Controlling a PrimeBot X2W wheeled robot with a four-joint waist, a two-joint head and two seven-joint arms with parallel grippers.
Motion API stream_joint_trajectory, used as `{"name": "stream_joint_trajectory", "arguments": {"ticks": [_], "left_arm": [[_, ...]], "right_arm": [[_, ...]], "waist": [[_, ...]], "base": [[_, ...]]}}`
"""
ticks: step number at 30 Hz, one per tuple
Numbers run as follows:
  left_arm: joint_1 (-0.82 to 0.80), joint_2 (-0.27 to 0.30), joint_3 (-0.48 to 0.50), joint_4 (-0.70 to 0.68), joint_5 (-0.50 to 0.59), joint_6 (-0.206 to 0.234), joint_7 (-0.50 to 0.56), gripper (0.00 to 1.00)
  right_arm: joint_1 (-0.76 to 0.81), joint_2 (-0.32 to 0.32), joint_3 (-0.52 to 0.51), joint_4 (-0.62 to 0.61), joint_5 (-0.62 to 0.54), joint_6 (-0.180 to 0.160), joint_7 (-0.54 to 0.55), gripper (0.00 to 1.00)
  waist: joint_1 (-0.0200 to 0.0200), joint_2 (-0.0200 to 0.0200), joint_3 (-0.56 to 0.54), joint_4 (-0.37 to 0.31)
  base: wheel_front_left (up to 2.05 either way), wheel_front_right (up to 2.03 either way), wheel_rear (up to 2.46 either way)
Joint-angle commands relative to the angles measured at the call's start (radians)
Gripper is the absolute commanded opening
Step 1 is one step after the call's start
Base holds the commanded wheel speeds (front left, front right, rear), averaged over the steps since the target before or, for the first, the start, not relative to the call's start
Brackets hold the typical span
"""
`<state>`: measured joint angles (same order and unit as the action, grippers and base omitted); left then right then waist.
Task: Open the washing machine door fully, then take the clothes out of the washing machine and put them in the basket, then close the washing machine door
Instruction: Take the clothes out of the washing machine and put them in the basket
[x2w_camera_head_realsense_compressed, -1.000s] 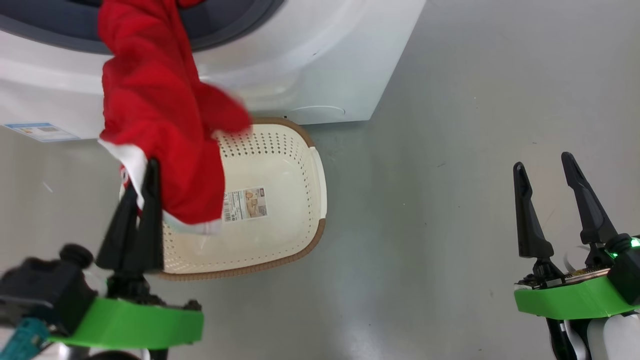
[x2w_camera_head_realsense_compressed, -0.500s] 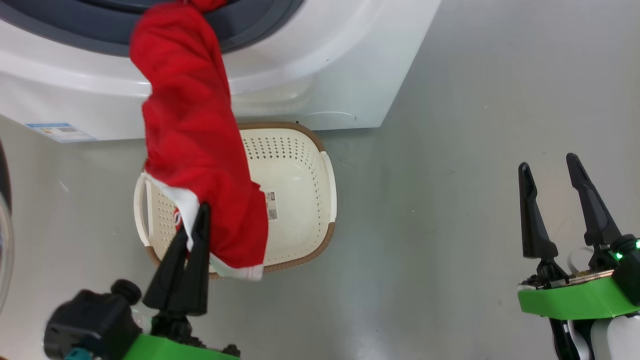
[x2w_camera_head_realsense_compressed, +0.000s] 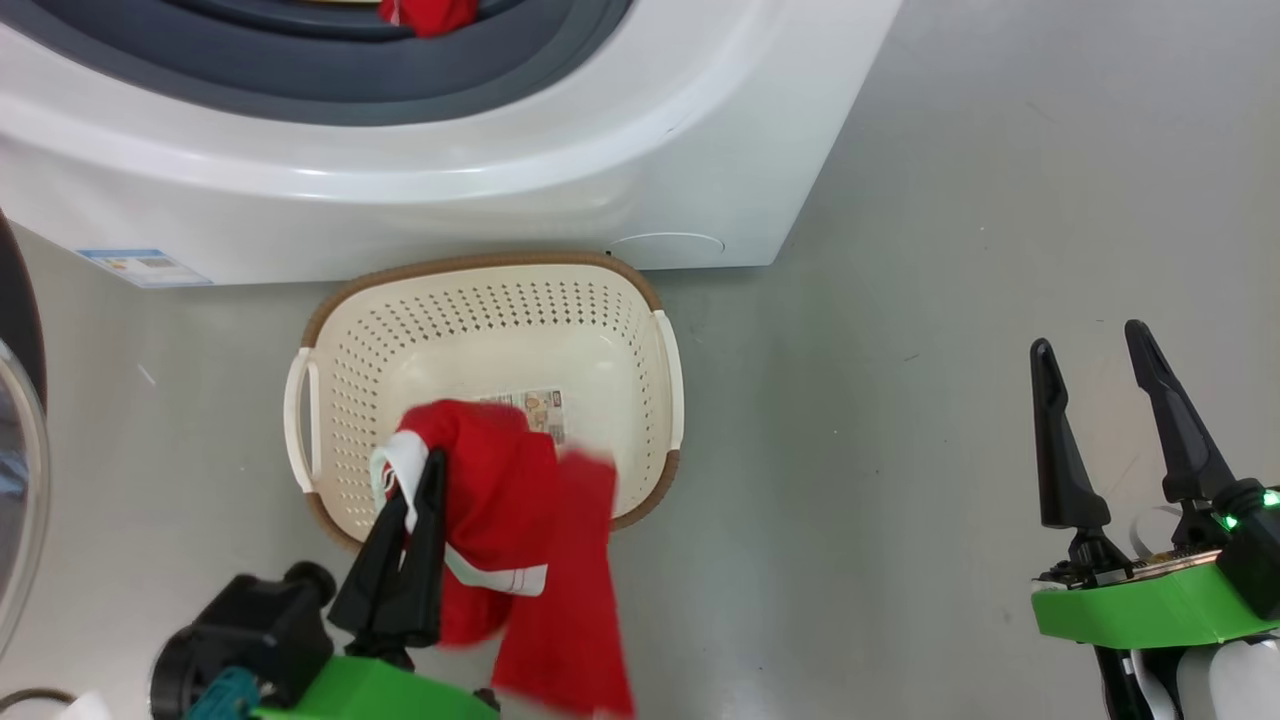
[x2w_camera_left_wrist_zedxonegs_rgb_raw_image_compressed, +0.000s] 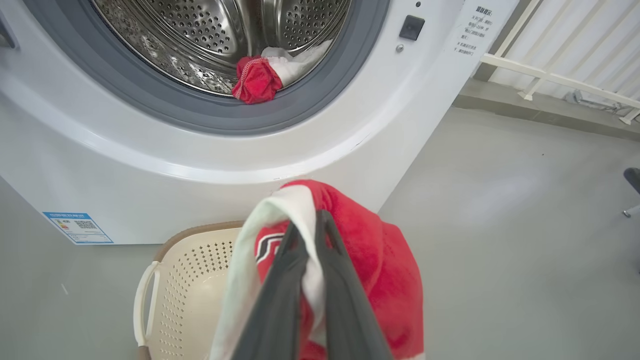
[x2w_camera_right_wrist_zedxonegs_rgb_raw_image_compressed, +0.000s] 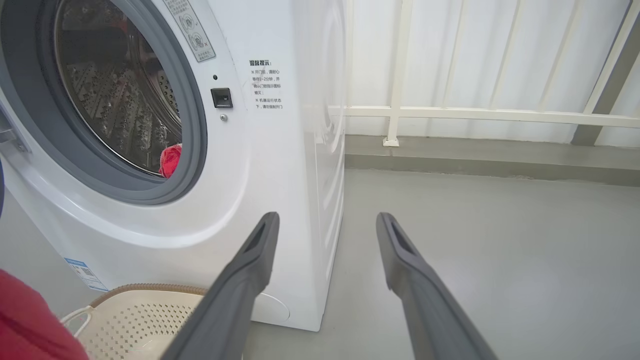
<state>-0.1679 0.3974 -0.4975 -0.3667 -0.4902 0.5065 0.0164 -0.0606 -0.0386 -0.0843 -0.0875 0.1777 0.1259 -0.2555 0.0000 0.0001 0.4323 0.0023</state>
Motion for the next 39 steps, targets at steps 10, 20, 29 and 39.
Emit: {"name": "stream_joint_trajectory", "arguments": {"ticks": [10, 20, 29, 39], "left_arm": [[-0.139, -0.055, 0.016, 0.287, -0.036, -0.099, -0.104, 0.0], [-0.279, -0.124, 0.008, 0.628, -0.066, -0.194, -0.182, 0.0], [-0.452, -0.205, 0.019, 0.959, -0.104, -0.282, -0.232, 0.0], [-0.644, -0.253, 0.033, 1.296, -0.137, -0.358, -0.238, 0.0]], "right_arm": [[0.008, -0.012, 0.028, -0.03, -0.012, 0.005, -0.004, 1.0], [-0.004, -0.012, 0.036, -0.037, -0.017, 0.005, 0.002, 1.0], [-0.024, -0.012, 0.05, -0.043, -0.023, 0.005, 0.009, 1.0], [-0.065, -0.012, 0.078, -0.042, -0.016, 0.005, 0.007, 1.0]], "waist": [[0.0, -0.0001, 0.038, -0.019], [0.0, -0.0001, 0.086, -0.037], [0.0, -0.0001, 0.146, -0.049], [0.0, -0.0001, 0.237, -0.083]], "base": [[0.0, 0.0, 0.0], [0.0, 0.0, 0.0], [0.0, 0.0, 0.0], [0.0, 0.0, 0.0]]}}
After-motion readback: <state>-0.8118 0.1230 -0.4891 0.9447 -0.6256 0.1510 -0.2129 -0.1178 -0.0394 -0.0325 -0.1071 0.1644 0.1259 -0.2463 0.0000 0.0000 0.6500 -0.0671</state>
